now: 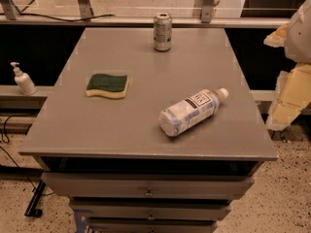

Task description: Move blue plastic bottle near 7up can

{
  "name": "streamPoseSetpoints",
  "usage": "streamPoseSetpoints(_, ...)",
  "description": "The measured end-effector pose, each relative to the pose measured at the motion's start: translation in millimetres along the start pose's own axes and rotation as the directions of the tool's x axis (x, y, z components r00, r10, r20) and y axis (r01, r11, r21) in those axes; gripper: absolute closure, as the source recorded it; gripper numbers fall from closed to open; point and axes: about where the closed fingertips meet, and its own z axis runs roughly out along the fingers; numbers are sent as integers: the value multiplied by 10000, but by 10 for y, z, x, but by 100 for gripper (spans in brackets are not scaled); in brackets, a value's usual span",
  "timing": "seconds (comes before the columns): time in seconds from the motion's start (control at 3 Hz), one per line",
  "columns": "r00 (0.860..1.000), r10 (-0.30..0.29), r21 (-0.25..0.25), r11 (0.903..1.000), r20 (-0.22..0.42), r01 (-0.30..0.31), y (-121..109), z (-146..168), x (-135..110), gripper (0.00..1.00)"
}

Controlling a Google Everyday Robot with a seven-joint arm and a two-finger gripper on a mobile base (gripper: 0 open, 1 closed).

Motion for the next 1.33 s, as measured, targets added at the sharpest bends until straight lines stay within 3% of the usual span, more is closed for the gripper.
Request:
streamPoseSetpoints(0.67,9996,-34,5,10000,278,34,19,7,-72,0)
streamPoseSetpoints(1.0,9925,-486,-136,9986,1118,504,14,198,-341,0)
streamPoseSetpoints(1.33,9732,-867,-354,9947,2131,964,-79,529,-609,0)
